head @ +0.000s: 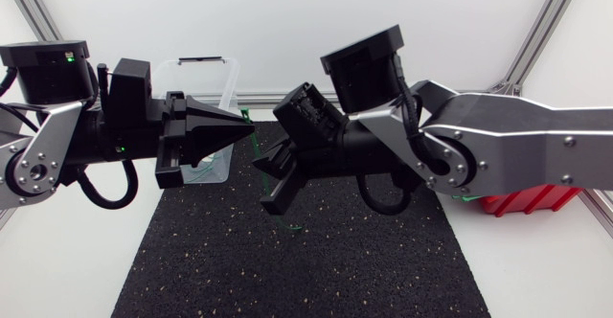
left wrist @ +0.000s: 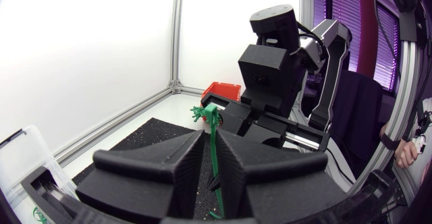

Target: Take a green cable tie from the red box, thread the tail through the head to close it, then place it in the transparent bin on the left.

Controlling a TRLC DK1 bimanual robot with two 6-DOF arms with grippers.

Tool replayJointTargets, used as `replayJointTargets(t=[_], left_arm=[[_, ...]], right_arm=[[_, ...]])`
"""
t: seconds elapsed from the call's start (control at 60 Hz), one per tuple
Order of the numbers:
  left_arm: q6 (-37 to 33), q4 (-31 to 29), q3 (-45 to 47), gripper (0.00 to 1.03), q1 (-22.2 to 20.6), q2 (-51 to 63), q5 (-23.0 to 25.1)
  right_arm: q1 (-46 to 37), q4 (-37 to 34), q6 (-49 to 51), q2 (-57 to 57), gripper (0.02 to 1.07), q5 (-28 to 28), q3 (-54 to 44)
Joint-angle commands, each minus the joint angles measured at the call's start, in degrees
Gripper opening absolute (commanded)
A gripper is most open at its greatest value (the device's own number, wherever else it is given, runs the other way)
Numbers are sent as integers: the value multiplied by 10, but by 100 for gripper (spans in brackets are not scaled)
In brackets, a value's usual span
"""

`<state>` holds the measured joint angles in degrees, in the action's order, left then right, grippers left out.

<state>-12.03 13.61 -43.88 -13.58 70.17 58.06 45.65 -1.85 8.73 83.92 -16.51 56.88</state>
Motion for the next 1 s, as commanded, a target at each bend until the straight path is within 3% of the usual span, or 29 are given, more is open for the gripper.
replayJointTargets(t=[0.0,0.083,0.167,0.667,0.867,0.917,0.983], left_arm=[[1,7,-11,14,-3,7,3],[0,8,-10,14,-3,8,3],[1,8,-13,4,-3,8,-1],[-1,-13,-16,4,-15,3,-18],[2,-75,-61,4,-7,21,-18],[2,-94,-73,4,-3,27,-18],[3,-113,-83,4,-1,28,-17]], right_arm=[[2,4,-15,5,12,-2,-6],[2,4,-15,4,12,-2,-7],[3,4,-15,5,12,-2,-7],[4,2,-15,5,13,-2,-6],[1,-2,-13,-3,35,2,-5],[-2,-8,-9,-4,46,3,-2],[-4,-17,1,-7,48,3,1]])
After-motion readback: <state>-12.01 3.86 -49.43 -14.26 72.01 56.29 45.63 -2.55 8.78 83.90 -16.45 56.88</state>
